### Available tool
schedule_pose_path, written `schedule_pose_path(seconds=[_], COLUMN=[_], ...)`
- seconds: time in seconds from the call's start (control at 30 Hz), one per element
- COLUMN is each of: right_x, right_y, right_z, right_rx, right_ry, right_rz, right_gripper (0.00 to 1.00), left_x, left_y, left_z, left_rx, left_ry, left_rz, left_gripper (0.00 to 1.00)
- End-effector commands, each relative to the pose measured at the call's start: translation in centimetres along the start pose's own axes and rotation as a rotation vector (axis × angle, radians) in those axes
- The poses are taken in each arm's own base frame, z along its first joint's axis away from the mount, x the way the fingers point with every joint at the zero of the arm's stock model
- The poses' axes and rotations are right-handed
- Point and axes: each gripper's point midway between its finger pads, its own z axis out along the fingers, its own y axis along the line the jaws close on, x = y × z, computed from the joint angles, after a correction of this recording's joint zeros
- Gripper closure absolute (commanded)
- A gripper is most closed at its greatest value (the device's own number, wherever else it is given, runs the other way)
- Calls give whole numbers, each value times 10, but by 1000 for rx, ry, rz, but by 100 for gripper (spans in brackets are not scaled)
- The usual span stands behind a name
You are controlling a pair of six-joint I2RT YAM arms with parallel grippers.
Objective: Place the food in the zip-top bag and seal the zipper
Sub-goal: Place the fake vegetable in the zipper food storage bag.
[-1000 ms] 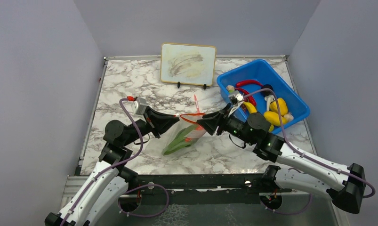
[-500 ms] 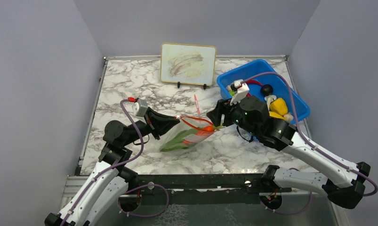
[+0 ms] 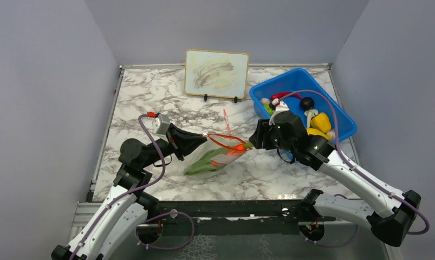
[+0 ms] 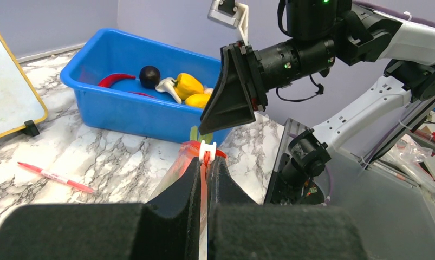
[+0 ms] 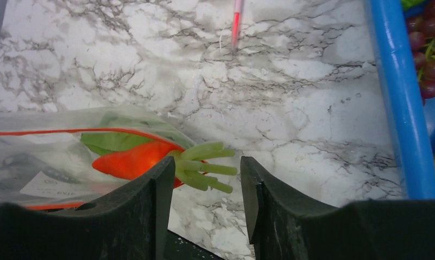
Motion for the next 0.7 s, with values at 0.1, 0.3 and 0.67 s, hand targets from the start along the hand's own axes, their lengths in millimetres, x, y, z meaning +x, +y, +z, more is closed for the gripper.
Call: schedule_pose_path(seconds=[0.1,0.3,0.67], right_x=[14,23,26], right_y=[41,61,93], right_z=[7,24,25], right_rx=[-235,-343,-528], right_ry=[32,75,99], right_rz=[86,51,43], right_gripper=[64,70,86], left_x=[-14,-10,-8], left_y=[-7,-4,-1], left_z=[1,1,3], left_rx=[26,23,17], left_ry=[-52,-44,-39], left_rz=[56,60,69], left_gripper=[100,100,100])
